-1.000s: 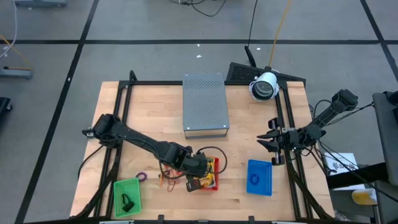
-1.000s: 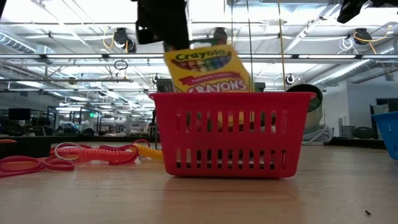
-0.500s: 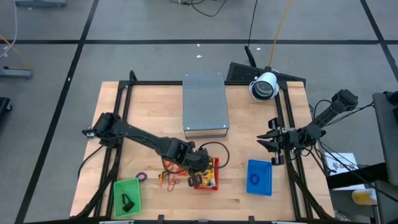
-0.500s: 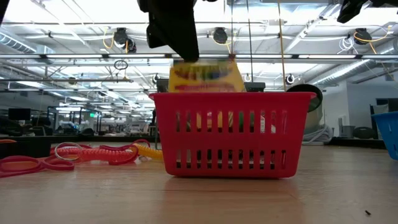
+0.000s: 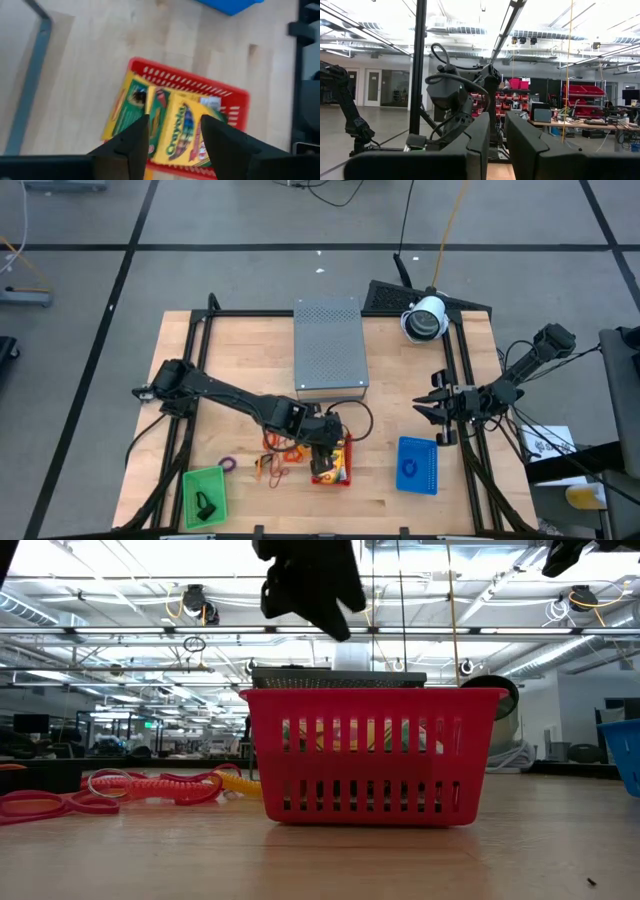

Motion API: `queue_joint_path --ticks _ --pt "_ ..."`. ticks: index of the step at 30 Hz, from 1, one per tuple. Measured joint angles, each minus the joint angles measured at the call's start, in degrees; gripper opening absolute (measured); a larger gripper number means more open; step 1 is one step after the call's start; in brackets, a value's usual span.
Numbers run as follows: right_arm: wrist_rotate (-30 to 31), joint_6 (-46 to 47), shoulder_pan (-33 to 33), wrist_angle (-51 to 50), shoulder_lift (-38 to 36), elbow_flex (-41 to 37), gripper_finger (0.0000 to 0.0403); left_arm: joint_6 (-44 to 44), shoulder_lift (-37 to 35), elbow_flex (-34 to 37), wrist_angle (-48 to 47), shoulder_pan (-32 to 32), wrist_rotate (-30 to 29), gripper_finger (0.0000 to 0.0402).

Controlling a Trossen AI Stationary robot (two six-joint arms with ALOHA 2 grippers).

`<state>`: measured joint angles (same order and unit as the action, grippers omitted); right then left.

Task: Pick & Place Office Desk Supplies
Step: Put the red bin on the shelf

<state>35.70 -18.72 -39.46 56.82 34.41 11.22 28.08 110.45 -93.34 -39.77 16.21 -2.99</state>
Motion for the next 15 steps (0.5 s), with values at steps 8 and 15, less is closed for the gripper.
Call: queue_joint_path --ticks 8,15 --pt "0.0 -0.02 0.01 -0.04 0.0 0.01 0.005 -0.63 0.02 -0.02 0.71 1.09 3.92 0.018" --pt "-0.02 -0.13 0.0 -0.02 0.0 0.0 0.005 0.53 0.09 -1.55 0.42 3.44 3.15 0.0148"
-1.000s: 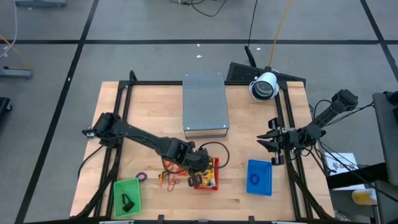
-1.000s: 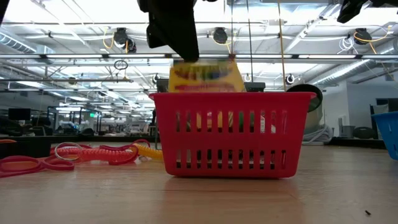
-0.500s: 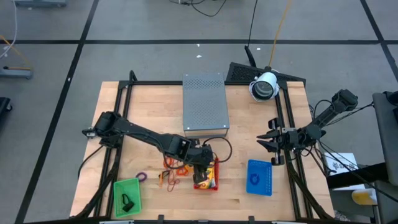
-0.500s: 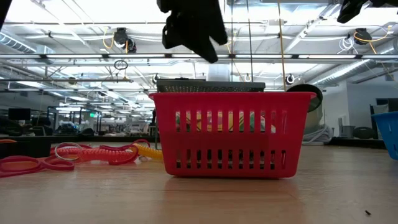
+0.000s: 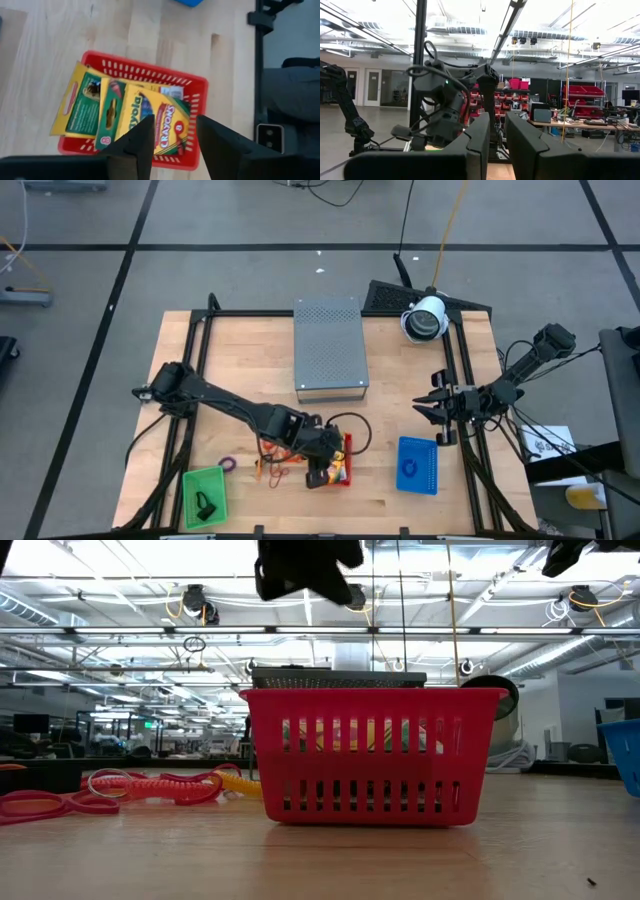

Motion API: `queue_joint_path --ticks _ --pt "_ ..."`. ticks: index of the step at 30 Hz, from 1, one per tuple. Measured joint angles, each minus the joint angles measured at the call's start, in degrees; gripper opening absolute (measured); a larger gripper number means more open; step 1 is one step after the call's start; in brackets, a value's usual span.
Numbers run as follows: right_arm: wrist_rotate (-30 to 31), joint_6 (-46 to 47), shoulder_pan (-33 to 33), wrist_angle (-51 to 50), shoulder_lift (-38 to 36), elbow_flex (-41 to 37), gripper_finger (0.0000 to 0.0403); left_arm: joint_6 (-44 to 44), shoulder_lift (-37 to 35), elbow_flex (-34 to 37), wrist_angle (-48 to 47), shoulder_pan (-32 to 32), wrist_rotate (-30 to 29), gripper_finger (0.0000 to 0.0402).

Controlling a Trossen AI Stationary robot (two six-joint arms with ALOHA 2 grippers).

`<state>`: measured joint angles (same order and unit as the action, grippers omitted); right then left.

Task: Pick & Place Office Desk Supplies
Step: Put the red bin on the shelf

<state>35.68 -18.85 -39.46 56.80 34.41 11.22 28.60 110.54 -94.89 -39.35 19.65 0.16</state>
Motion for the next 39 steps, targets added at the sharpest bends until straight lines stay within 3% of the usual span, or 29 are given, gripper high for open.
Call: queue_joint_path --ticks 19,24,39 --pt "0.0 1.07 0.01 0.0 -0.02 0.0 0.005 1.52 0.0 -3.3 0.7 5.8 -7.45 0.014" --pt "0.0 1.22 0.01 0.04 0.0 0.0 0.005 -2.04 0.97 -3.3 5.69 8.0 -10.56 0.014" --pt "-1.57 2.24 -0.04 0.04 0.06 0.0 0.005 -1.0 8.38 -3.32 8.22 10.42 -10.5 0.014"
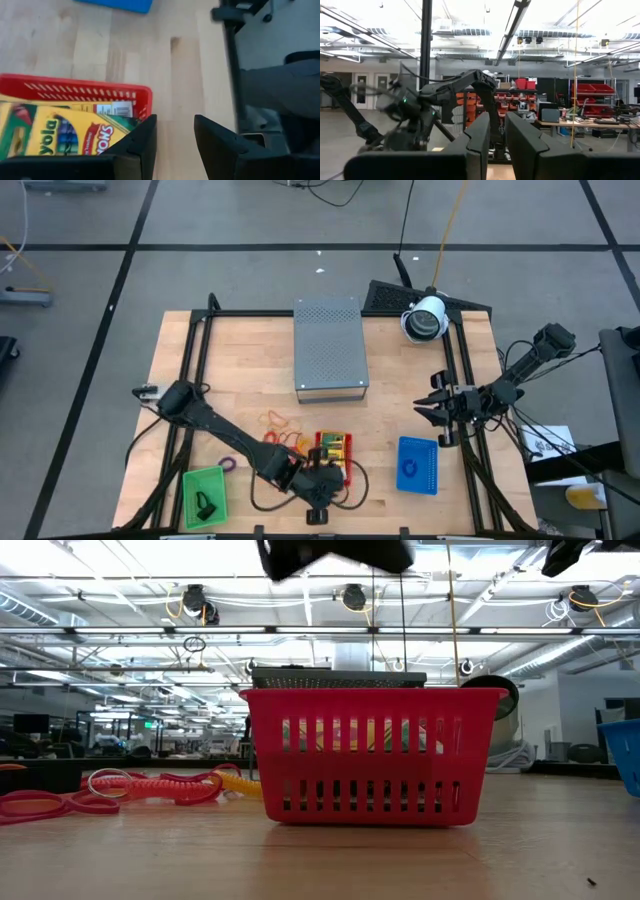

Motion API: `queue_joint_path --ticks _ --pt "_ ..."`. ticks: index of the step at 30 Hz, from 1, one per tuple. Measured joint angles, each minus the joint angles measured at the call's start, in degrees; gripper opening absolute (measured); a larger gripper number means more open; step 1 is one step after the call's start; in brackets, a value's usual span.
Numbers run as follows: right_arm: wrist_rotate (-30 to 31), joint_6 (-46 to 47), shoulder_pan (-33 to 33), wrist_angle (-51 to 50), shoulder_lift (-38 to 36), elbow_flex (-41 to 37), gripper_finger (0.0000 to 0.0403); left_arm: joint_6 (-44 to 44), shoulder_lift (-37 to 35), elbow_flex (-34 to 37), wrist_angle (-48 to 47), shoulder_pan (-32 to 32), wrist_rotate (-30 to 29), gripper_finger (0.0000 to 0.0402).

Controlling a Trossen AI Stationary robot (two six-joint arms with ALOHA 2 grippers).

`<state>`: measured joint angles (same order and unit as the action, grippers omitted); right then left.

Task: Pick & Place Office Desk Supplies
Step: Put the red bin on the shelf

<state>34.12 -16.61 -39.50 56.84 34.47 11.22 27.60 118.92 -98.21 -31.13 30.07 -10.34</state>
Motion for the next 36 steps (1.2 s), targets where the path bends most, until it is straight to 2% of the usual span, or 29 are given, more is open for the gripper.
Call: queue_joint_path --ticks 7,12,33,36 --pt "-1.41 0.5 0.02 0.34 0.07 0.0 0.005 2.78 4.0 0.04 -0.61 0.17 0.26 0.014" --pt "-2.93 0.53 0.02 0.76 0.09 0.0 0.005 3.14 4.68 0.0 -2.19 0.21 -0.73 0.014" --pt "-2.89 0.71 0.02 1.22 0.09 0.0 0.005 9.67 7.11 0.52 -8.27 0.13 -1.87 0.014" --pt "-2.87 0.71 0.02 1.25 0.07 0.0 0.005 9.65 8.26 0.63 -8.44 0.08 -0.69 0.0127"
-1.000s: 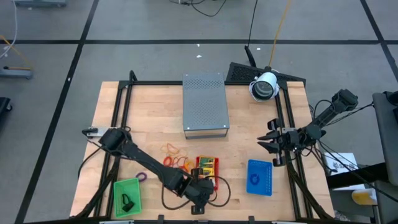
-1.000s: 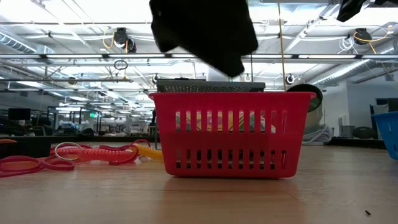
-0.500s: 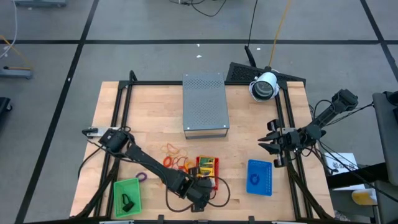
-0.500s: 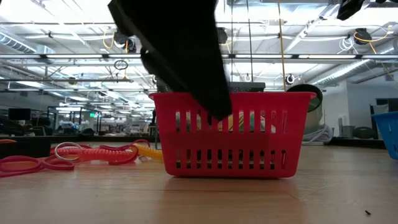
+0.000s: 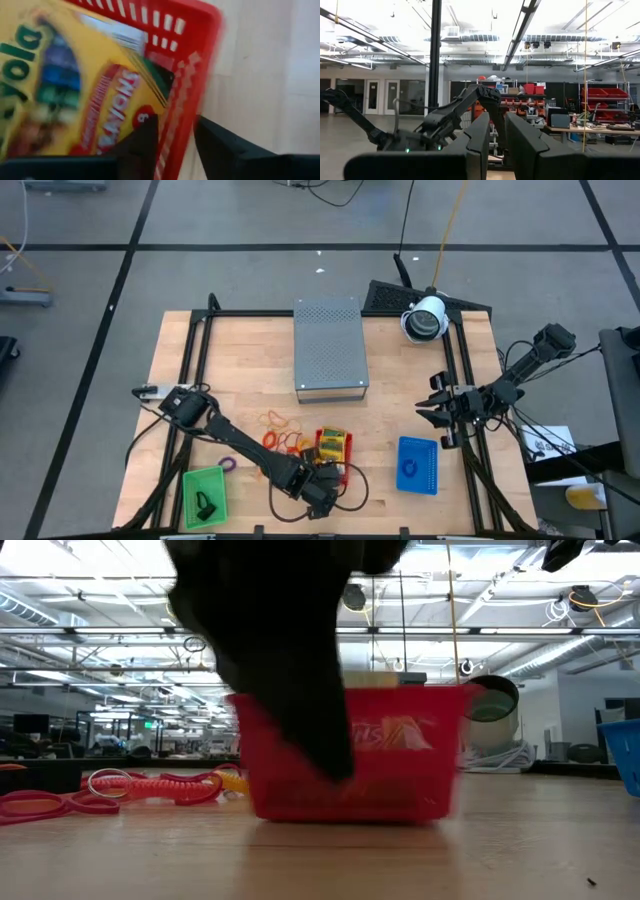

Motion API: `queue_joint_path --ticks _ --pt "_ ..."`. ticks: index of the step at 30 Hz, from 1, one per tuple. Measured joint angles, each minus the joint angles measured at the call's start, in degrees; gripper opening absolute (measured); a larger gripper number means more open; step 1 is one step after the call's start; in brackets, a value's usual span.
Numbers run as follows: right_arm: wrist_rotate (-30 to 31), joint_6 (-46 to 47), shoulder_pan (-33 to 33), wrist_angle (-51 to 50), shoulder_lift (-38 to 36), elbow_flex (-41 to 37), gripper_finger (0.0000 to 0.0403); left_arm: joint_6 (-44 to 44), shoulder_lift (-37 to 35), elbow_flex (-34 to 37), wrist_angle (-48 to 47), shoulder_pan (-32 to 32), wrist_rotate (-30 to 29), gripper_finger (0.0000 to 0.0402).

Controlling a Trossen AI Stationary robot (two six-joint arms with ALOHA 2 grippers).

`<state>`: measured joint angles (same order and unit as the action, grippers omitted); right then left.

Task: Pick & Place Office Desk Supplies
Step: Put the red bin on the shelf

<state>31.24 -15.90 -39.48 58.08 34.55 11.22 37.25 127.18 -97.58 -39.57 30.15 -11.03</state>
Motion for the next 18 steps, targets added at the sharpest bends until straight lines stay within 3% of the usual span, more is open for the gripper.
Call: queue_joint_path --ticks 7,18 --pt "0.11 0.0 0.0 0.0 0.0 0.0 0.005 -1.97 -0.55 -0.24 -0.66 -0.07 0.52 0.0012" --pt "0.15 0.02 0.02 -0.02 0.02 0.0 0.005 -5.8 -0.59 -8.16 -6.6 -0.07 1.18 0.0004"
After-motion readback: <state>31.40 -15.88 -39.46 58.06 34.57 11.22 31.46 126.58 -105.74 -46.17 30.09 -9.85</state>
